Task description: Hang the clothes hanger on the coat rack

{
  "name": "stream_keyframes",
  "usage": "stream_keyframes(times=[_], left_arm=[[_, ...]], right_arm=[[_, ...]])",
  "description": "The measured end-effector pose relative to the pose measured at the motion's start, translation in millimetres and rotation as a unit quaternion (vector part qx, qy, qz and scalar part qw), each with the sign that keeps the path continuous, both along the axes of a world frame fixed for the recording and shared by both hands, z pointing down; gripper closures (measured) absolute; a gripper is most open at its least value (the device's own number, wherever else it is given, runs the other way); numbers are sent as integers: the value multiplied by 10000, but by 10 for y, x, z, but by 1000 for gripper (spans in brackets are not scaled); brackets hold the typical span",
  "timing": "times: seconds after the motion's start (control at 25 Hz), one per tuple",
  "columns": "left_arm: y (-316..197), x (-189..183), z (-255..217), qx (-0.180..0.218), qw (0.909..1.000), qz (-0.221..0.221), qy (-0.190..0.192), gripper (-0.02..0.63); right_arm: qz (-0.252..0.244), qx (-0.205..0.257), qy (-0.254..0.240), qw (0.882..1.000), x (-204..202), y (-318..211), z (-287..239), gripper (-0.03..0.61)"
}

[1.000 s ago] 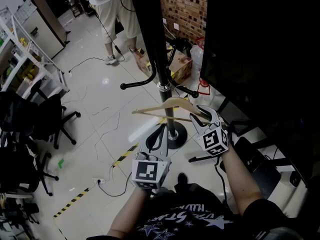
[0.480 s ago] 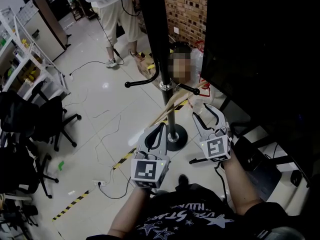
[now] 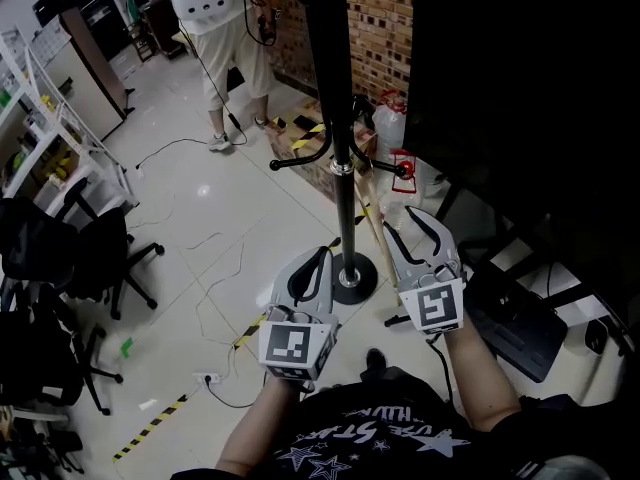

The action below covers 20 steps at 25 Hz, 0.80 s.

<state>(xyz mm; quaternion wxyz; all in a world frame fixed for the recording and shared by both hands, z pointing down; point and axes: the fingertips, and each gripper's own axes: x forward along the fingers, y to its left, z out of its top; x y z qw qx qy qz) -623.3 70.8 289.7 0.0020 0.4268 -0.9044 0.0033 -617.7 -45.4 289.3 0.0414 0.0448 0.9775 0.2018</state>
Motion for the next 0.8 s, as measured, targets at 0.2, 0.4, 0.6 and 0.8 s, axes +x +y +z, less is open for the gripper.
stream_keyframes(times=[0.2, 0.4, 0.6, 0.8], left_arm=[[198, 171, -253, 156, 9997, 167, -35, 609], [318, 304, -531, 437, 9984, 341, -56, 609], [436, 474, -721, 563, 9971, 515, -76, 609], [500, 610, -701, 627, 9955, 709, -67, 609]], right_arm=[[62, -282, -334, 9990, 196, 276, -331, 459], [184, -418, -661, 9968, 396, 453, -585, 552], [417, -678, -643, 9948, 595, 547, -649, 572], [547, -806, -647, 9931, 828, 678, -738, 572]])
